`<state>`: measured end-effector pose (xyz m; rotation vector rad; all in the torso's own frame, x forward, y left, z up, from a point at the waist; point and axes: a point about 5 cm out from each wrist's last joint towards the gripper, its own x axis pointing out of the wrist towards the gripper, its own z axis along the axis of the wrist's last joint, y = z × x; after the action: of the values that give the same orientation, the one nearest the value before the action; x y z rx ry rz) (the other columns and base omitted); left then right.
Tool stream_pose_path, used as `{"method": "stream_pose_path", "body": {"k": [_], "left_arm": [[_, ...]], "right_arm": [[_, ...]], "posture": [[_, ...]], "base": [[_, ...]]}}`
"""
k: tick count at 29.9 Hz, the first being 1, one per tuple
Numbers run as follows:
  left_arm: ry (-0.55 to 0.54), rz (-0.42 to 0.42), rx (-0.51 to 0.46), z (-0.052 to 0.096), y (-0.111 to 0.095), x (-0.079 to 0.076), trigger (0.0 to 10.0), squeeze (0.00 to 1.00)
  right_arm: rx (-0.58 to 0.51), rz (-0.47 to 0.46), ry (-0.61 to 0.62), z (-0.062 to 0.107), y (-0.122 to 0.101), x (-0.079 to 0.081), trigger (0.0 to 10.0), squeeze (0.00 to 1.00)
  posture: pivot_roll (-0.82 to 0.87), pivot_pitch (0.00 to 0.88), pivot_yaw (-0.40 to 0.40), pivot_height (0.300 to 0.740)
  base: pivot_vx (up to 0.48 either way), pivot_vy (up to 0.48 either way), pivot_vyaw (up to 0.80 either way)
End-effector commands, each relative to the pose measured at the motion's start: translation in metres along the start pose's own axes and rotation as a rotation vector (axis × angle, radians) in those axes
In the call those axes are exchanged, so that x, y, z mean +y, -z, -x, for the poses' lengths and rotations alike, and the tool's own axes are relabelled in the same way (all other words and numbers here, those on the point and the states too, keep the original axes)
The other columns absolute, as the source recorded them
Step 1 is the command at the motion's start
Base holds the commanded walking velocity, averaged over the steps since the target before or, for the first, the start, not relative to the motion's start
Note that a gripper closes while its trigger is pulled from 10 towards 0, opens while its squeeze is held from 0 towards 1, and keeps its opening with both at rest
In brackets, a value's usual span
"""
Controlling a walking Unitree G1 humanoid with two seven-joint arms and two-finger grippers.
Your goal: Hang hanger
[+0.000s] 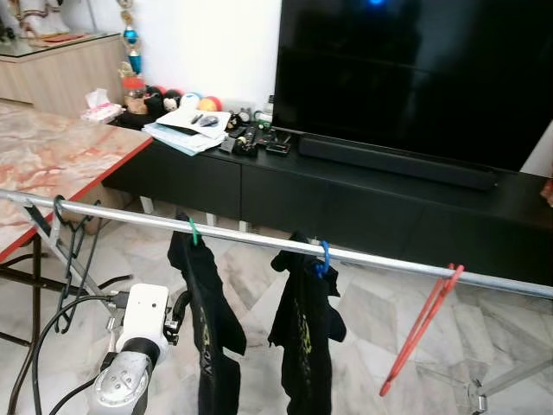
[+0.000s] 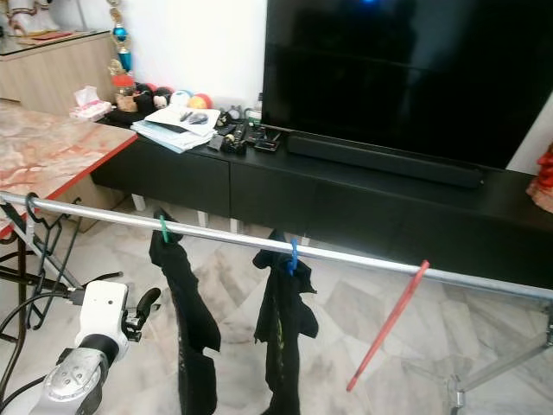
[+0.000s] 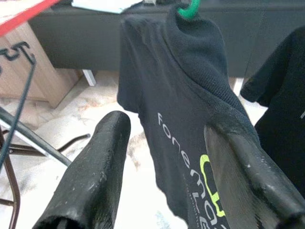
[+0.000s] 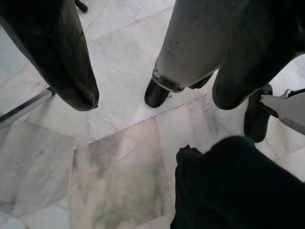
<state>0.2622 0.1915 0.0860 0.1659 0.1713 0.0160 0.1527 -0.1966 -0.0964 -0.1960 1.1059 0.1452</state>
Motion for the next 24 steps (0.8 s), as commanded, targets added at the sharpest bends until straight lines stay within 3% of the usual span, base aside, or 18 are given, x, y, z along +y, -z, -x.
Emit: {"method": "stream_pose_path", "body": {"k": [1, 8, 9, 15, 22, 24], "left_arm": [[0.008, -0.034, 0.033, -0.006, 0.001, -0.005, 10.0, 0.00], [-0.029, -0.063, 0.114, -0.023, 0.002, -0.004, 10.0, 0.00], [-0.051, -0.049, 0.130, -0.031, -0.002, -0.002, 10.0, 0.00], [-0.051, -0.042, 0.115, -0.044, -0.017, -0.004, 10.0, 0.00], [-0.048, -0.023, 0.100, -0.045, -0.034, -0.003, 10.0, 0.00], [0.005, -0.026, 0.099, -0.042, -0.038, -0.006, 10.0, 0.00]], "right_arm": [[-0.013, -0.009, 0.012, 0.000, -0.006, -0.005, 10.0, 0.00], [-0.023, -0.009, 0.001, -0.002, -0.013, 0.004, 10.0, 0.00], [-0.024, -0.010, -0.007, -0.003, -0.014, 0.010, 10.0, 0.00], [-0.023, -0.011, -0.014, -0.003, -0.012, 0.015, 10.0, 0.00], [-0.022, -0.014, -0.012, -0.003, -0.011, 0.017, 10.0, 0.00], [-0.023, -0.010, -0.013, -0.004, -0.012, 0.017, 10.0, 0.00]], "posture": [[0.13, 0.000, -0.040, 0.740], [0.13, 0.000, -0.047, 0.740], [0.13, 0.000, -0.048, 0.740], [0.13, 0.000, -0.048, 0.740], [0.13, 0.000, -0.054, 0.740], [0.13, 0.000, -0.058, 0.740]], "base": [[0.000, 0.000, 0.00], [0.000, 0.000, 0.00], [0.000, 0.000, 0.00], [0.000, 0.000, 0.00], [0.000, 0.000, 0.00], [0.000, 0.000, 0.00]]}}
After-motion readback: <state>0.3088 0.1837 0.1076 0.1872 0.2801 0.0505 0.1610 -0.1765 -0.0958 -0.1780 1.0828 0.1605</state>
